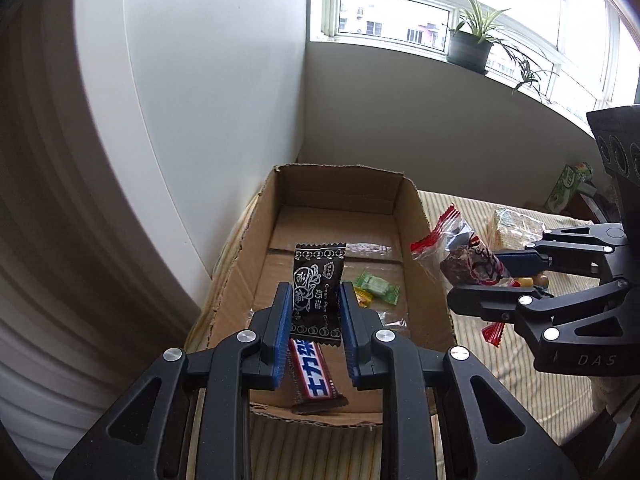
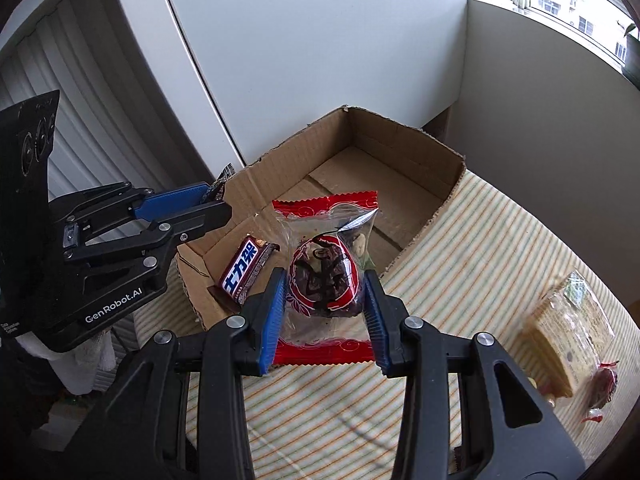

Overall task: Organize snacks
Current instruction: 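Carry both packets over the box and open both tools to drop them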

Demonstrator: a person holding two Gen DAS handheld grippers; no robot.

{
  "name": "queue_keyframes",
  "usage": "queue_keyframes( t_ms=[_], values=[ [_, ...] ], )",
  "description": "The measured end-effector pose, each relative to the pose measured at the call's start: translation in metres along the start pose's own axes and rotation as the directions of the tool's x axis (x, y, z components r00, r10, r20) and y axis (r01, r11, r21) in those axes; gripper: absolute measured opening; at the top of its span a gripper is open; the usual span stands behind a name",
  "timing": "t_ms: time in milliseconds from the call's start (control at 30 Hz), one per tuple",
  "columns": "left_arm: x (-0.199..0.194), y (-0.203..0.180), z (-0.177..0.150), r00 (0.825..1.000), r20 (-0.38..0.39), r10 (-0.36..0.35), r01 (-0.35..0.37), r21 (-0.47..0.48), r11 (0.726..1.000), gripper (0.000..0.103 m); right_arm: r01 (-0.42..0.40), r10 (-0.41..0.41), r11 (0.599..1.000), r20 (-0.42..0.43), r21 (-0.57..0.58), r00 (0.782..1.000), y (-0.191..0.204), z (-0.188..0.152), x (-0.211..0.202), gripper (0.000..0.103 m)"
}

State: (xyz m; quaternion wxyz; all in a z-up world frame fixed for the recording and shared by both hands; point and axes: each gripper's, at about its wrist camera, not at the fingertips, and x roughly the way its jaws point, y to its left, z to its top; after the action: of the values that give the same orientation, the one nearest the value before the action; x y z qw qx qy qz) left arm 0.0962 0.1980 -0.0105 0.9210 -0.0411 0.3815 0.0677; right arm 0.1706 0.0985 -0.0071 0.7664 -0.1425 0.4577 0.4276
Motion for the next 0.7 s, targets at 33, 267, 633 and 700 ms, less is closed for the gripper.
queue_keyframes(
  t_ms=[33, 267, 633, 700],
  values=[
    [0.001, 0.002, 0.000, 1.000, -0.002, 0.002, -0.002, -0.002, 1.000, 0.021, -0.001, 0.001, 1.000, -0.004, -0.001, 1.000, 0.002, 0.002, 0.004, 0.039],
    [0.007, 0.011, 0.000, 1.000, -0.010, 0.015, -0.015, -0.003, 1.000, 0.022, -0.012, 0.012, 1.000, -0.024, -0.015, 1.000, 0.009, 0.004, 0.018, 0.039],
    [0.008, 0.016, 0.000, 0.999, -0.005, 0.037, -0.037, -0.012, 0.999, 0.022, -0.005, 0.004, 0.999, -0.027, -0.041, 1.000, 0.016, 0.003, 0.020, 0.040],
    [0.007, 0.017, 0.000, 0.999, -0.004, 0.038, -0.038, -0.013, 0.999, 0.022, 0.001, -0.002, 0.999, -0.025, -0.043, 1.000, 0.016, 0.002, 0.019, 0.040]
  ],
)
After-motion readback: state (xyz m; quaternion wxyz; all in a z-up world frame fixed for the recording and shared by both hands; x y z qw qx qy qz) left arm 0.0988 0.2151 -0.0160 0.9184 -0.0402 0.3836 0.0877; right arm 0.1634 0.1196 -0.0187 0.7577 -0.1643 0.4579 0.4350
